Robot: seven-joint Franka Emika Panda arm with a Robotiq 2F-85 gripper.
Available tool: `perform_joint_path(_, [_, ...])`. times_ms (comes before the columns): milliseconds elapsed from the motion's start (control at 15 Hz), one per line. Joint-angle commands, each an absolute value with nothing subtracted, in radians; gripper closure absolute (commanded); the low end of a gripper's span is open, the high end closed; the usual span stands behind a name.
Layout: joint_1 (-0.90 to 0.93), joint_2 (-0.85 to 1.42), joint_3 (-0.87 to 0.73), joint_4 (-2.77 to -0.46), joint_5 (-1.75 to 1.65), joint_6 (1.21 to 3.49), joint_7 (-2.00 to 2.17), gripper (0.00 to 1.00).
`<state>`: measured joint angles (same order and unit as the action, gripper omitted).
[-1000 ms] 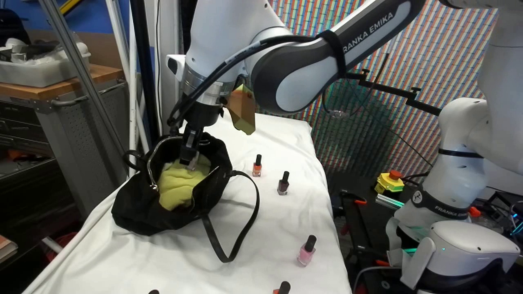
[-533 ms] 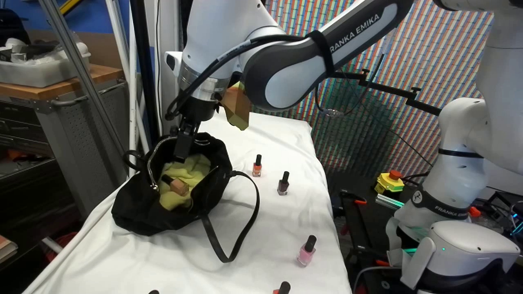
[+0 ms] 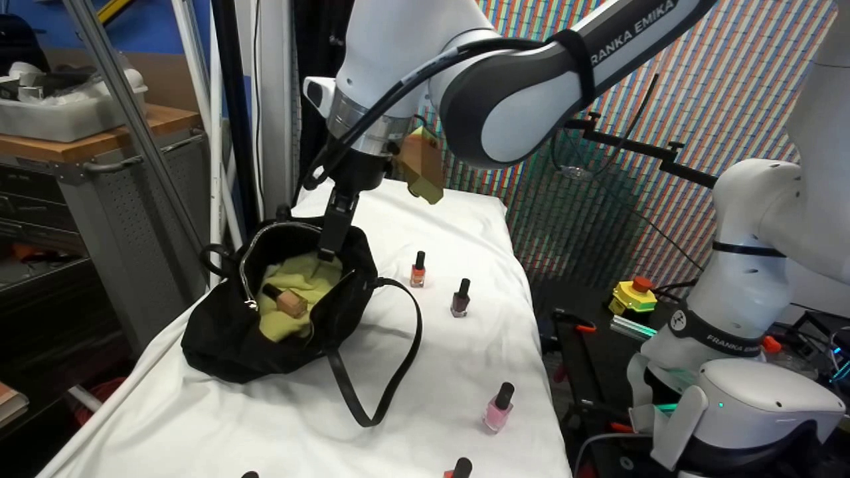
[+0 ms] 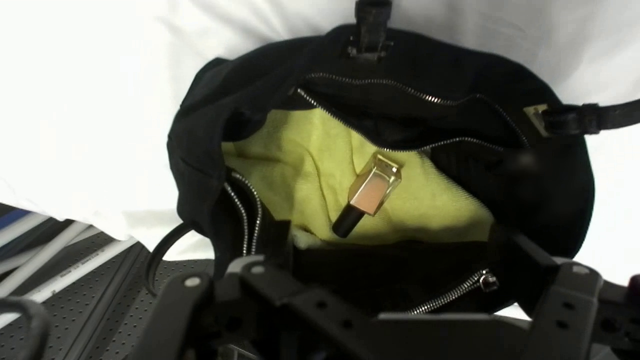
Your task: Put the nail polish bottles in the bag
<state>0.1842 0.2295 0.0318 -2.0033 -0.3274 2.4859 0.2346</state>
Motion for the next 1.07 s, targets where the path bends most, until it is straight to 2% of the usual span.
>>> perform_joint_path(0, [0.181,0.044,0.046,-2.196,-0.312,2.499,0.281,0.00])
perform_joint_path(533, [0.130,-0.189,0.077,-2.500,-0.298,2.512,0.345,0.00])
perform_joint_path(1000, [0.059,-0.176,0.054,-2.591,-0.316,2.547,0.208,0.00])
